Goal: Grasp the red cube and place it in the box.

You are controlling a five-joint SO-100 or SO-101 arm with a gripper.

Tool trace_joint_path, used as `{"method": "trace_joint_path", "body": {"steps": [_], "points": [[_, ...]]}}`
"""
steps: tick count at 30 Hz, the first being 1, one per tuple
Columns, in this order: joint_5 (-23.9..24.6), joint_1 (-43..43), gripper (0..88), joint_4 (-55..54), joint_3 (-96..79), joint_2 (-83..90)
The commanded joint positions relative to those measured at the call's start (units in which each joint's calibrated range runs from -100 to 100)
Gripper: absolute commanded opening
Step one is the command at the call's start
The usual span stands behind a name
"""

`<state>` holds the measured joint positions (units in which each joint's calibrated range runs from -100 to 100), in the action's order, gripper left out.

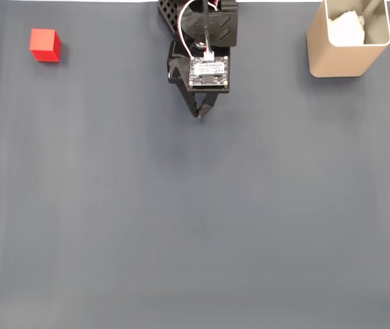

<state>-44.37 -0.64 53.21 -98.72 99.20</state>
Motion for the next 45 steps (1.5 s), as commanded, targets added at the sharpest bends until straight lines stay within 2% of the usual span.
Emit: {"method": "trace_joint_path", "body": {"steps": [1, 13, 22, 36, 45], "points": [[0.2, -0.2, 0.2, -3.8, 5.7, -2.9], [1.6, 0.2, 0.2, -5.0, 24.5, -16.9], [2.1, 3.7, 0.2, -4.8, 34.1, -24.0], [1.1, 16.7, 0.2, -0.2, 48.7, -34.3], [1.0, 26.7, 0.2, 0.3, 51.7, -39.2]]}}
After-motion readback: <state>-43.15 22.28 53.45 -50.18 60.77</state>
